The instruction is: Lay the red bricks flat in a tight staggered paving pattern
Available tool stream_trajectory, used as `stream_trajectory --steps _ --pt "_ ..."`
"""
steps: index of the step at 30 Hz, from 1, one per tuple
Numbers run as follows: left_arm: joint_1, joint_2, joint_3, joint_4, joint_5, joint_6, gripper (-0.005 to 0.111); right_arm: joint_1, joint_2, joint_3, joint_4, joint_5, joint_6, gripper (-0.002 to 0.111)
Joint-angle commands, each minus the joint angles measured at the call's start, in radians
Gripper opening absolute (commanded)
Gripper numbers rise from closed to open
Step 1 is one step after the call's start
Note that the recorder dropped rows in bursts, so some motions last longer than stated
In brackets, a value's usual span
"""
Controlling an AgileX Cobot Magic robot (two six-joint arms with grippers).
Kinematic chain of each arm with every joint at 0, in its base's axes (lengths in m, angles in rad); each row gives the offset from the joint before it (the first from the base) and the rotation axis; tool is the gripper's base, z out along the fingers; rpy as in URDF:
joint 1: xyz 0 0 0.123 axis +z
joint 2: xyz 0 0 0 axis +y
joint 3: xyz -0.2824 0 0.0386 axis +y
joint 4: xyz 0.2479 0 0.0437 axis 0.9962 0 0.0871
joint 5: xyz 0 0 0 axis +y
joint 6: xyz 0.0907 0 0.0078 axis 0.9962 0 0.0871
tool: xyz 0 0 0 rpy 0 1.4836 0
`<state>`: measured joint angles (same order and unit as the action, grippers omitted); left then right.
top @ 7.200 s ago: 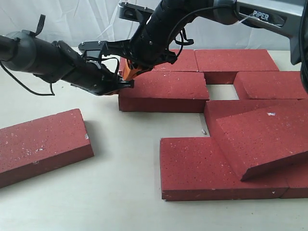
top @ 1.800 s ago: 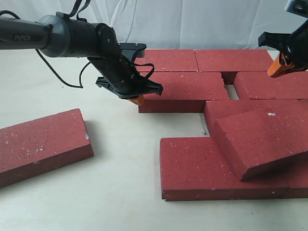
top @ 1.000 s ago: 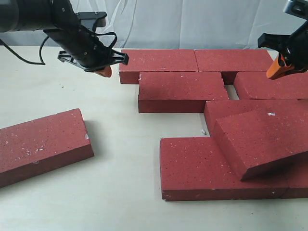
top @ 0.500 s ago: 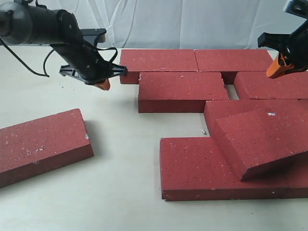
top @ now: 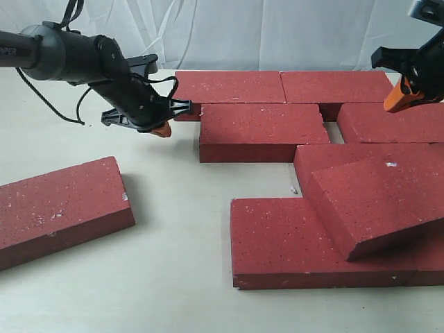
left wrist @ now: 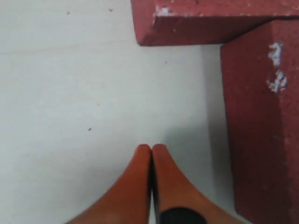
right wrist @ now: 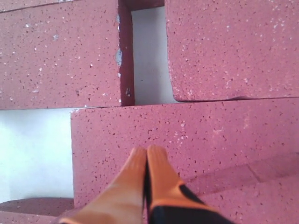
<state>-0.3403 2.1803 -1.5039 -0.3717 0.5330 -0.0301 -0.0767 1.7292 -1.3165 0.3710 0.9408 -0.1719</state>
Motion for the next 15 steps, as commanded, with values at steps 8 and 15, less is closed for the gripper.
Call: stream_trajectory --steps 8,15 --pt "-0.041 0.063 -0.002 -0.257 -0.046 0.030 0.000 -0.003 0.003 0.005 0.001 -0.006 -0.012 -0.001" --pt "-0.043 0.067 -0.002 -0.375 -0.042 0.121 0.000 -0.003 0.003 0.005 -0.001 -0.006 -0.012 -0.001"
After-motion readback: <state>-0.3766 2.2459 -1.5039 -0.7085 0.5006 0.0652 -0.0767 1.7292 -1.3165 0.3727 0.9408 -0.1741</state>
